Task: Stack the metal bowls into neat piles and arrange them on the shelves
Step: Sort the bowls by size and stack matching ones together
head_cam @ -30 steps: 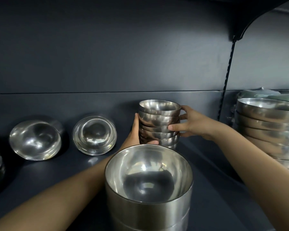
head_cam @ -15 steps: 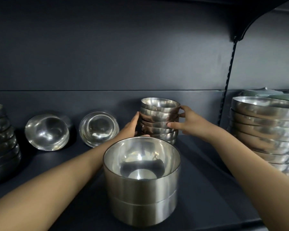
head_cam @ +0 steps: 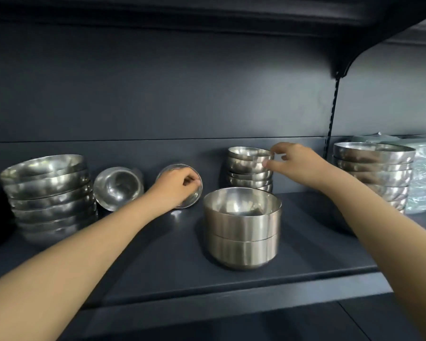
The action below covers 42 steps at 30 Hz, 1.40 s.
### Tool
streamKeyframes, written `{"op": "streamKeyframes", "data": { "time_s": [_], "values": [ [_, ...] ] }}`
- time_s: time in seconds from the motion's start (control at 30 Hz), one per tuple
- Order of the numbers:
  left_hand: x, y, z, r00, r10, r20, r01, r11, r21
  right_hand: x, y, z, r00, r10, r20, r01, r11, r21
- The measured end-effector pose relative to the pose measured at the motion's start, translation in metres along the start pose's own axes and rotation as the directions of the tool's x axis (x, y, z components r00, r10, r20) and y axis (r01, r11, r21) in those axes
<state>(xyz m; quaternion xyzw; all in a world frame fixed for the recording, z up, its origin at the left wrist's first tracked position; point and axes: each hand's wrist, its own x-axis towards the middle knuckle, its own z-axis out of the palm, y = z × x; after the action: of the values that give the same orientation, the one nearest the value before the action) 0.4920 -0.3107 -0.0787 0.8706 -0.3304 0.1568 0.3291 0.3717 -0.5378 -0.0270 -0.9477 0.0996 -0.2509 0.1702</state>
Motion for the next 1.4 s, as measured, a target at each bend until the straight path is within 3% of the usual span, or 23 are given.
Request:
{"op": "streamKeyframes", "data": {
  "time_s": [0.37, 0.63, 0.83, 1.0, 1.17, 1.4],
  "values": [
    [-0.076, -0.026, -0.09, 0.996, 0.092, -0.015, -0.081, 0.935, 0.344, -0.048, -0.104, 0.021, 0.967, -0.202, 0.153, 0.226, 0.96, -0.163],
    [-0.066, -0.04, -0.099, 0.998, 0.057, -0.003, -0.051, 0.913, 0.405, -0.014, -0.141, 0.038, 0.902, -0.283, 0.327, 0.36, 0.91, -0.207],
    [-0.018, -0.054, -0.073, 0.996, 0.037, -0.075, 0.001, 0.889, 0.458, 0.043, -0.132, 0.051, 0.86, -0.286, 0.423, 0.424, 0.862, -0.278],
    [0.031, -0.073, -0.044, 0.994, -0.009, -0.111, 0.052, 0.919, 0.39, 0.1, -0.106, 0.068, 0.846, -0.274, 0.458, 0.436, 0.849, -0.298],
    [0.054, -0.092, -0.016, 0.996, -0.073, -0.056, 0.087, 0.944, 0.319, 0.134, -0.086, 0.104, 0.829, -0.285, 0.48, 0.461, 0.835, -0.301],
    [0.059, -0.118, 0.009, 0.988, -0.151, 0.016, 0.145, 0.97, 0.193, 0.152, -0.075, 0.143, 0.814, -0.339, 0.472, 0.455, 0.877, -0.155]
  ]
}}
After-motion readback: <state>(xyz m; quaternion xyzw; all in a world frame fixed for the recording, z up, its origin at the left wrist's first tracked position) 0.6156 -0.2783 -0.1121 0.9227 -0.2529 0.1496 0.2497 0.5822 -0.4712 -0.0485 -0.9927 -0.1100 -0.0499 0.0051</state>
